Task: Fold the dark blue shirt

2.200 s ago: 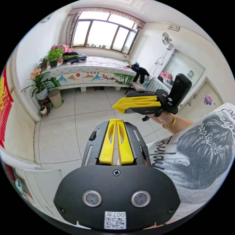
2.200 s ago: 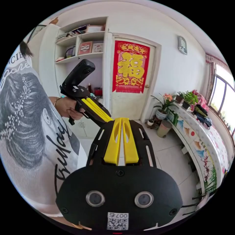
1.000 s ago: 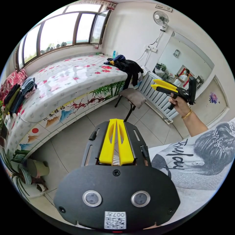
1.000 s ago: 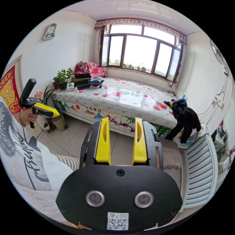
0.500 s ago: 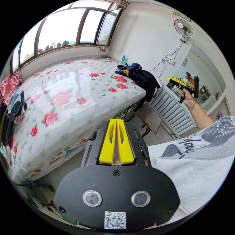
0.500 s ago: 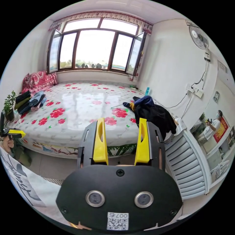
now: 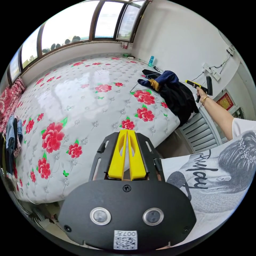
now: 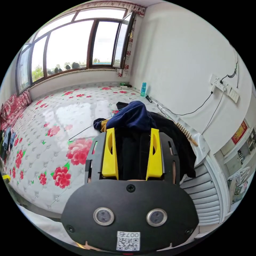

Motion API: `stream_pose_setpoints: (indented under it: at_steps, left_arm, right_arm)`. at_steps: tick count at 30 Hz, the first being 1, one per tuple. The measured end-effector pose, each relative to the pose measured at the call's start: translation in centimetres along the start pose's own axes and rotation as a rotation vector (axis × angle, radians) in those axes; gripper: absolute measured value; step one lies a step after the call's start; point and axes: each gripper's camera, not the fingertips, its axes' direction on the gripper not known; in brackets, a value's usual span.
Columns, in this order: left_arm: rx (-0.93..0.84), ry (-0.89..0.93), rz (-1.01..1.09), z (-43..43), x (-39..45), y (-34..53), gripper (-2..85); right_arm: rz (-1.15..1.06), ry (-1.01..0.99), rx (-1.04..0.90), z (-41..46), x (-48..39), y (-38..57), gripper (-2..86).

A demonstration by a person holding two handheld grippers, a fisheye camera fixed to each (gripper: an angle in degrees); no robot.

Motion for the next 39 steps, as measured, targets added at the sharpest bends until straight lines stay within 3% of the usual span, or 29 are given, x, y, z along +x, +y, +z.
stream_pose_setpoints:
  at_steps: [7, 9, 13, 19, 25, 27, 30, 34, 39]
  left_arm:
    - [0.020, -0.005, -0.147, 7.2, -2.6, -4.1, -1.0]
    - [0.004, -0.016, -0.180, 9.8, -3.9, -4.4, -1.0]
    - [-0.025, -0.060, -0.209, 13.3, -5.9, -4.2, -1.0]
    - [-0.024, -0.060, -0.201, 17.3, -9.6, -2.9, -1.0]
    - [0.042, -0.003, -0.156, 18.6, -13.9, -0.4, -1.0]
    - [0.090, 0.022, -0.130, 18.0, -16.0, 0.9, -1.0]
    - [0.155, 0.051, -0.106, 16.6, -19.4, 3.0, -1.0]
    - [0.226, 0.059, -0.093, 14.6, -24.6, 6.9, -0.9]
    - [0.206, 0.055, -0.060, 13.3, -33.4, 15.7, -0.3]
  right_arm:
    - [0.076, -0.049, -0.144, 13.0, 7.6, -7.5, 11.1]
    - [0.081, -0.166, -0.219, 16.2, 8.9, -8.7, 7.4]
    - [0.057, -0.161, -0.237, 16.1, 10.0, -10.5, 3.5]
    - [-0.072, -0.209, 0.030, 5.9, 9.9, -17.4, 1.2]
    - [-0.237, -0.245, 0.570, -13.6, 5.8, -24.5, 1.0]
    - [-0.298, -0.318, 0.769, -22.2, 3.5, -26.7, 1.2]
    - [-0.436, -0.469, 0.835, -29.9, -1.3, -29.6, 1.5]
    - [-0.607, -0.644, 0.723, -32.2, -10.9, -31.3, 1.7]
    - [-0.849, -0.836, 0.466, -25.2, -30.8, -23.4, 0.8]
